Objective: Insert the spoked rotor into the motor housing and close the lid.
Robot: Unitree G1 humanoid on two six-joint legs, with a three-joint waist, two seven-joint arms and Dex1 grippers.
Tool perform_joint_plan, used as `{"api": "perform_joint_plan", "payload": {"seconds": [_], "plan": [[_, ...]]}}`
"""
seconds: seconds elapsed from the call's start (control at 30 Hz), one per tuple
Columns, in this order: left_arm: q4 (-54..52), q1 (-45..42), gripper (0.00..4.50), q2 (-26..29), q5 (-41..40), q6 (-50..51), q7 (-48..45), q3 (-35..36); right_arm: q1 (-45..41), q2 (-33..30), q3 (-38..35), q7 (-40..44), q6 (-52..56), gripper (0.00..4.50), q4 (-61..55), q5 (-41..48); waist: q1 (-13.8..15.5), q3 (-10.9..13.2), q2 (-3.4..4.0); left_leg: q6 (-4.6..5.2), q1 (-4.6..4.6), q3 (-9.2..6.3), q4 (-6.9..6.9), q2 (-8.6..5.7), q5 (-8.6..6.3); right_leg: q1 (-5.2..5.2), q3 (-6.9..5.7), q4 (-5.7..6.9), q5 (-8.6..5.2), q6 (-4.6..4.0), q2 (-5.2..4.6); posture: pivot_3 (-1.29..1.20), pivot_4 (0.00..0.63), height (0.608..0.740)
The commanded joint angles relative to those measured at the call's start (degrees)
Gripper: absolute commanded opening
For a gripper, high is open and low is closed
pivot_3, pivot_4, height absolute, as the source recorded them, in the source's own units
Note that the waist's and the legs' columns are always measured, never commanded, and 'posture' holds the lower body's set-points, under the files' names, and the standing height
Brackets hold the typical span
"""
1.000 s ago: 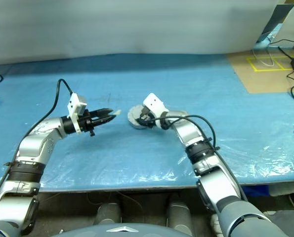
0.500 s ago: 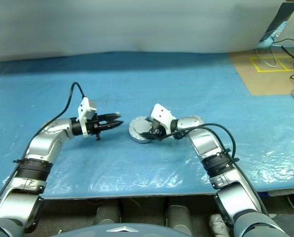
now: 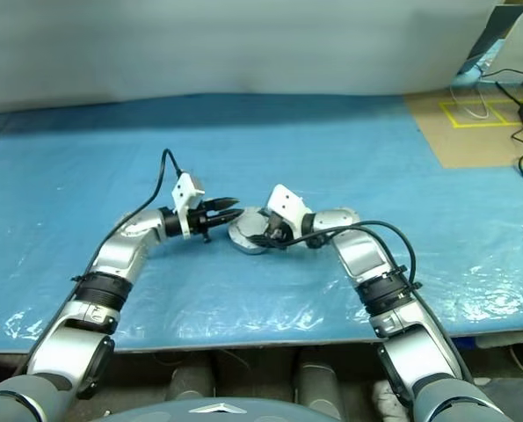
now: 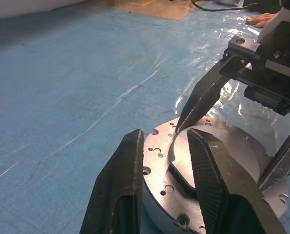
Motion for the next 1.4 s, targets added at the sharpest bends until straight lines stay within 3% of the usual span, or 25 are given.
{"api": "perform_joint_plan", "payload": {"seconds": [0.03,0.17,0.4,0.93,1.4], "plan": [[-1.4,-1.0,1.13,0.0,-1.6,0.3,0.3,2.0,3.4,-1.2,2.1,-1.4,2.8,2.99,4.2,-2.5,0.0,0.0,0.00,0.00,0.01,0.00,0.01,0.00,0.00,0.01,0.00,0.00,0.00,0.00,0.00,0.00,0.150,0.740],[-1.5,-0.5,0.02,0.9,-2.5,1.5,-2.9,1.8,4.0,-1.3,2.1,-2.2,2.7,2.99,4.3,-2.8,0.0,0.0,0.00,0.01,0.06,0.00,0.02,-0.01,0.00,0.07,0.00,0.00,0.00,-0.01,-0.03,0.00,0.150,0.740],[-2.5,-0.4,0.02,2.2,-3.1,3.2,-1.8,3.3,4.0,-1.0,1.6,-3.1,1.8,2.99,5.8,-2.8,0.0,0.0,0.00,0.02,0.09,0.00,0.02,-0.01,0.01,0.10,-0.01,0.00,0.00,-0.01,-0.03,0.00,0.150,0.740],[0.6,0.1,0.02,1.0,1.7,2.2,-5.0,-2.5,3.6,-0.3,1.3,-3.3,2.0,2.99,5.8,-2.3,-0.2,0.0,0.01,0.05,0.15,0.01,0.01,0.01,0.02,0.12,-0.01,-0.01,0.03,-0.06,-0.04,0.00,0.150,0.740],[3.2,0.9,0.02,2.0,1.3,2.0,-5.3,-0.3,4.7,-1.1,0.6,-3.8,3.2,2.99,4.1,-2.1,-0.1,0.0,0.01,0.05,0.14,0.01,-0.01,0.00,0.02,0.13,-0.02,-0.06,0.03,-0.06,-0.05,0.00,0.150,0.740]]}}
